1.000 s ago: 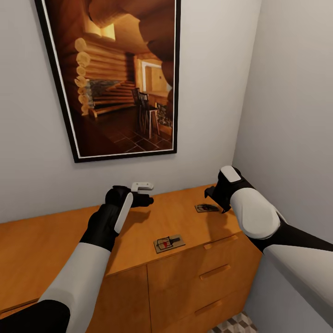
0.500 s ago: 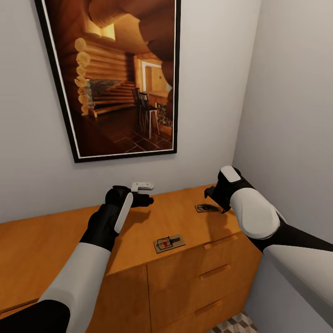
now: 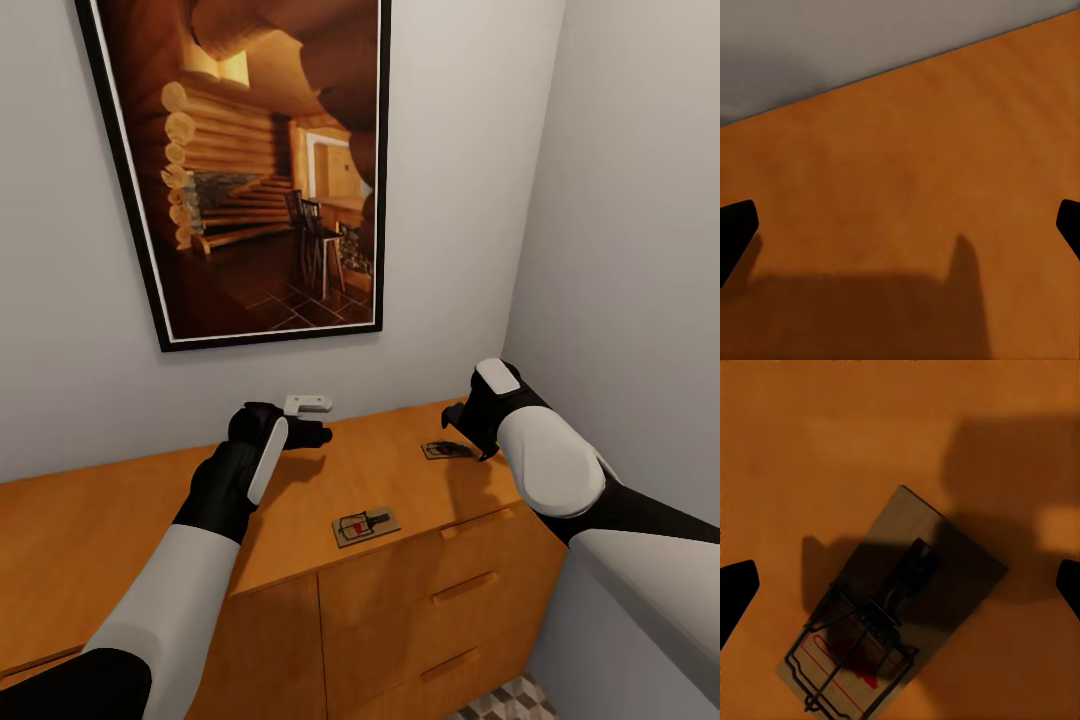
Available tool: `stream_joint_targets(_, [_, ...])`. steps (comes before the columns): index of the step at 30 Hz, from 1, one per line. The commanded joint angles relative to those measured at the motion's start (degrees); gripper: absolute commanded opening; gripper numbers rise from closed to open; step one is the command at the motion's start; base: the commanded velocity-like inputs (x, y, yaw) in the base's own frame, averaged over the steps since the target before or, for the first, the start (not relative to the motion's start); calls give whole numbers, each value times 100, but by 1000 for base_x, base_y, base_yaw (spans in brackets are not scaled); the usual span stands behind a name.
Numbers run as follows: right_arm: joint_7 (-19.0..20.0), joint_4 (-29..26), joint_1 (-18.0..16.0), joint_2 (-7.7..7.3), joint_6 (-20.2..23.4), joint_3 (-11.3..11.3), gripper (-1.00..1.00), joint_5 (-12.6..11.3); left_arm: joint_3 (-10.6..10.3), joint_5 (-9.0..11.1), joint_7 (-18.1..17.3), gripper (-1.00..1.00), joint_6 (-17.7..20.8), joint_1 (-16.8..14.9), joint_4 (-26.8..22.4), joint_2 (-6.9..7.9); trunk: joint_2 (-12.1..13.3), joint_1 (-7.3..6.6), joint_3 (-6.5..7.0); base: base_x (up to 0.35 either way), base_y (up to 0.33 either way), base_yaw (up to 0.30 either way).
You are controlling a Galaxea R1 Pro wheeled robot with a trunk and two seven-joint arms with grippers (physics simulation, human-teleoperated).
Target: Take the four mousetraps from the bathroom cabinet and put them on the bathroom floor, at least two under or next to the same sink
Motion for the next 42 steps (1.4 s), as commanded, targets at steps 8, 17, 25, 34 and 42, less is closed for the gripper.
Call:
stream_joint_targets(8, [-47,-12,140,2,17,3,100,-68,-6,61,60,100,21,-5,37,1,-2,0,-8,-66,33,0])
stream_joint_targets(17, [-45,-12,140,2,19,13,100,-68,-6,61,60,100,21,-5,48,1,-2,0,-8,-21,12,0])
stream_joint_targets(25, [-42,-12,140,2,15,28,100,-65,-6,54,60,100,21,-5,56,1,-2,0,-8,-3,2,0])
stream_joint_targets(34, [-65,-9,140,2,-3,53,100,-52,-6,52,60,100,21,-5,72,1,-2,0,-8,0,0,0])
stream_joint_targets(42, [-101,1,140,2,-38,69,100,6,-6,53,54,100,21,-5,78,1,-2,0,-8,0,0,0])
